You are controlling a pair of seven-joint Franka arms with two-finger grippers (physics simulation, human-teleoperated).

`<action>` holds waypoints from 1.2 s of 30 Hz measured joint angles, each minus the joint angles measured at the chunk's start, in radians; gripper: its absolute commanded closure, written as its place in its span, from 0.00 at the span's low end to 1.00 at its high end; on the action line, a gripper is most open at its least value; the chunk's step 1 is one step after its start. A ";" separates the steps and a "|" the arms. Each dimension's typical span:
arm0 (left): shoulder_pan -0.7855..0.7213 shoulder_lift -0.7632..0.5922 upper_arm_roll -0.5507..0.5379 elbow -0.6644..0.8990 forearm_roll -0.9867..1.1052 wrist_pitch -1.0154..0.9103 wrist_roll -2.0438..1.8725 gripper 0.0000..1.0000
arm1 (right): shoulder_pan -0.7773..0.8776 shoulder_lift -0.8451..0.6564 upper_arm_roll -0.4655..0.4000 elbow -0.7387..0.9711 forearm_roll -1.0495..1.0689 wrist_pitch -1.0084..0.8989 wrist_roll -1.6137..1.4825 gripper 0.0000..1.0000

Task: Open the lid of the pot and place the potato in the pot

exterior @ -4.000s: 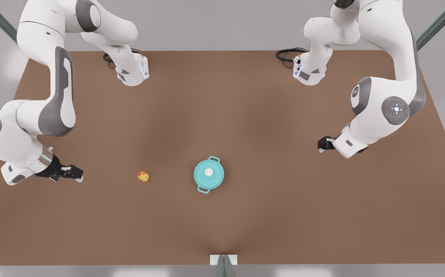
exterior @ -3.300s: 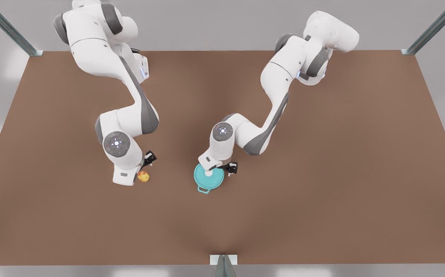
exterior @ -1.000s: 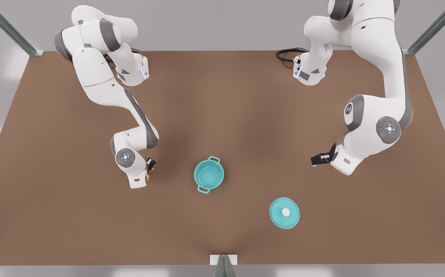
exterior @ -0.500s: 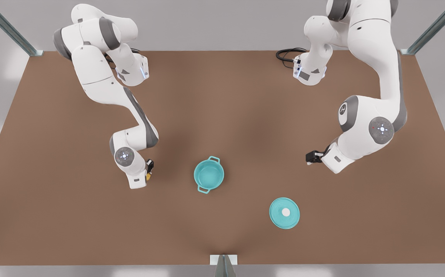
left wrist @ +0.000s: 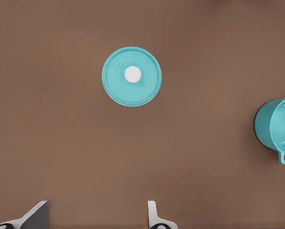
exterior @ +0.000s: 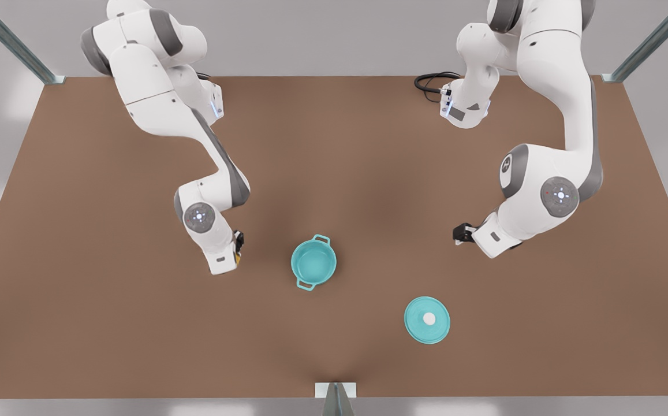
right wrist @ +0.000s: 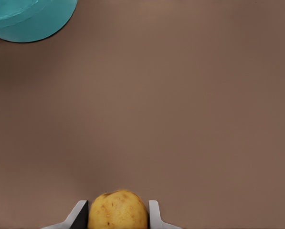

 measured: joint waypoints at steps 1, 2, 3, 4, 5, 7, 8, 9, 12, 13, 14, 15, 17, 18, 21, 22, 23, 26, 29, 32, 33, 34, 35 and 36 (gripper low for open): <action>0.000 0.000 0.000 0.000 0.000 0.000 0.003 0.00 | 0.018 -0.001 0.000 0.010 0.001 -0.005 0.000 0.48; -0.001 0.001 0.000 0.000 0.000 0.000 0.005 0.00 | 0.031 -0.002 0.000 0.019 0.002 -0.010 0.000 0.48; -0.001 0.001 0.000 0.000 0.001 0.000 0.008 0.00 | 0.040 -0.002 0.000 0.029 0.003 -0.014 -0.001 0.48; -0.001 0.000 0.000 0.000 0.001 0.000 0.010 0.00 | 0.046 -0.002 0.000 0.037 0.004 -0.019 -0.001 0.48; -0.001 -0.001 0.002 0.000 0.001 -0.001 0.013 0.00 | 0.048 -0.002 0.000 0.045 0.004 -0.023 -0.001 0.48; -0.001 0.002 0.002 0.004 0.002 -0.001 0.017 0.00 | 0.051 -0.002 0.006 0.065 0.004 -0.032 -0.002 0.48; -0.006 0.005 0.001 0.005 0.002 -0.001 0.019 0.00 | 0.051 -0.002 0.014 0.076 0.005 -0.037 -0.002 0.48; -0.008 0.006 0.001 0.006 0.002 0.000 0.021 0.00 | 0.052 -0.002 0.022 0.086 0.005 -0.041 -0.002 0.48; -0.006 0.010 0.001 0.008 0.002 0.000 0.026 0.00 | 0.068 0.000 0.035 0.114 0.013 -0.050 -0.002 0.48; -0.006 0.010 0.002 0.008 0.003 0.000 0.027 0.00 | 0.077 0.000 0.036 0.122 0.015 -0.052 -0.002 0.48; -0.006 0.011 0.002 0.008 0.003 0.000 0.029 0.00 | 0.086 0.001 0.037 0.129 0.022 -0.054 -0.002 0.48; -0.006 0.011 0.002 0.008 0.003 0.001 0.030 0.00 | 0.099 0.003 0.038 0.139 0.032 -0.056 -0.001 0.48; -0.004 0.012 0.002 0.008 0.003 0.001 0.033 0.00 | 0.117 0.011 0.037 0.158 0.046 -0.058 0.001 0.48; -0.004 0.012 0.003 0.008 0.003 0.001 0.034 0.00 | 0.121 0.019 0.037 0.168 0.053 -0.059 0.002 0.48; 0.003 0.011 0.008 0.009 0.004 0.000 0.038 0.00 | 0.147 0.060 0.037 0.219 0.085 -0.059 0.005 0.48; 0.005 0.011 0.010 0.009 0.004 0.000 0.040 0.00 | 0.156 0.074 0.037 0.231 0.097 -0.058 0.006 0.48; 0.005 0.011 0.011 0.008 0.004 0.000 0.041 0.00 | 0.165 0.093 0.037 0.255 0.110 -0.057 0.007 0.48; 0.005 0.012 0.011 0.005 0.004 0.000 0.045 0.00 | 0.197 0.143 0.037 0.323 0.145 -0.054 0.011 0.48; 0.008 0.013 0.012 0.003 0.004 0.000 0.048 0.00 | 0.215 0.188 0.037 0.394 0.160 -0.052 0.014 0.48; 0.008 0.018 0.012 0.003 0.004 0.000 0.050 0.00 | 0.222 0.215 0.036 0.442 0.170 -0.051 0.017 0.48; 0.008 0.018 0.012 0.003 0.004 0.000 0.051 0.00 | 0.223 0.220 0.037 0.449 0.174 -0.050 0.018 0.48; 0.009 0.018 0.012 0.004 0.004 0.000 0.052 0.00 | 0.227 0.228 0.036 0.453 0.178 -0.050 0.019 0.48; 0.009 0.018 0.012 0.005 0.004 0.000 0.052 0.00 | 0.233 0.241 0.036 0.460 0.181 -0.050 0.021 0.48; 0.008 0.019 0.012 0.006 0.004 0.000 0.052 0.00 | 0.241 0.259 0.036 0.472 0.183 -0.049 0.023 0.48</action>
